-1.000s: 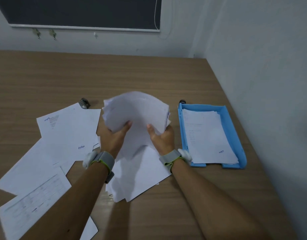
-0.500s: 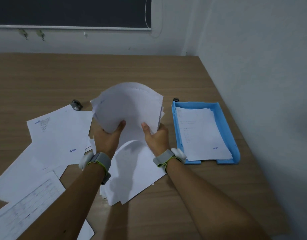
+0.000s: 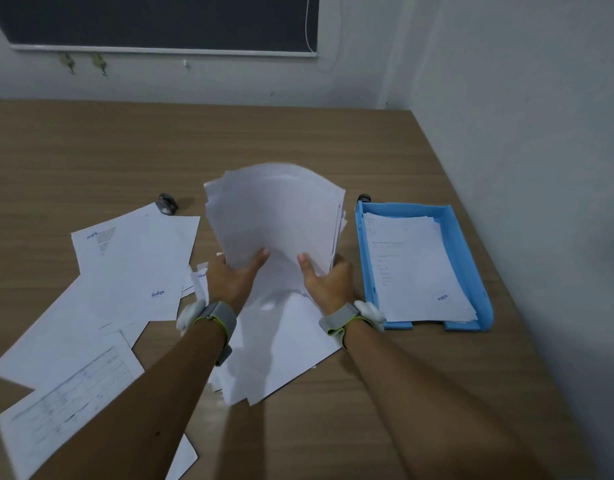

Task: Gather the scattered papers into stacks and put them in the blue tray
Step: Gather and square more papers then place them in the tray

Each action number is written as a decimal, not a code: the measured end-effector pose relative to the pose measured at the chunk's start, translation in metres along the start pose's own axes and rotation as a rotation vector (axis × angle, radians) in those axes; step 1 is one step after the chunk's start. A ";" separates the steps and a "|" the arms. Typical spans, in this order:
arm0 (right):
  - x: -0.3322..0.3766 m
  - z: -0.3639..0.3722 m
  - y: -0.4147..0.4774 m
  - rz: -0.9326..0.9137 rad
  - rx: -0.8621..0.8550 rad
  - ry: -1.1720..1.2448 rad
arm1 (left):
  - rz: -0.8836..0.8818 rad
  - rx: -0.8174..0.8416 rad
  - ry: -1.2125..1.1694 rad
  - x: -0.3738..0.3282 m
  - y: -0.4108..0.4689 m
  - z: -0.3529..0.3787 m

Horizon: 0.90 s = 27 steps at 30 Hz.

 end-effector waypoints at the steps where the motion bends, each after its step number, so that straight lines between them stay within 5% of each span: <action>1: -0.012 -0.003 -0.005 0.028 0.009 -0.033 | -0.053 0.019 0.037 0.016 -0.004 -0.001; 4: -0.037 -0.016 -0.016 0.085 0.011 -0.060 | -0.107 0.047 0.078 0.037 -0.011 -0.007; 11: -0.011 -0.019 0.000 0.031 0.038 -0.018 | 0.065 -0.033 -0.180 -0.040 0.001 -0.009; 18: -0.010 -0.018 0.006 0.028 0.053 -0.018 | -0.157 -0.360 -0.309 -0.058 0.017 -0.026; 24: -0.005 -0.018 0.002 0.019 0.082 0.018 | -0.184 -0.373 -0.271 -0.048 0.015 -0.027; 27: -0.001 -0.019 0.001 0.020 0.083 0.020 | -0.061 -0.346 -0.328 -0.062 0.017 -0.028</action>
Point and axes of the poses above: each hand's wrist, its own y-axis towards the middle knuckle, its own z-axis out of the palm, x = y × z, the point moved 10 cm from there along y, towards the middle knuckle, and after that the axes turned 12 degrees about -x, right-handed, at the moved point
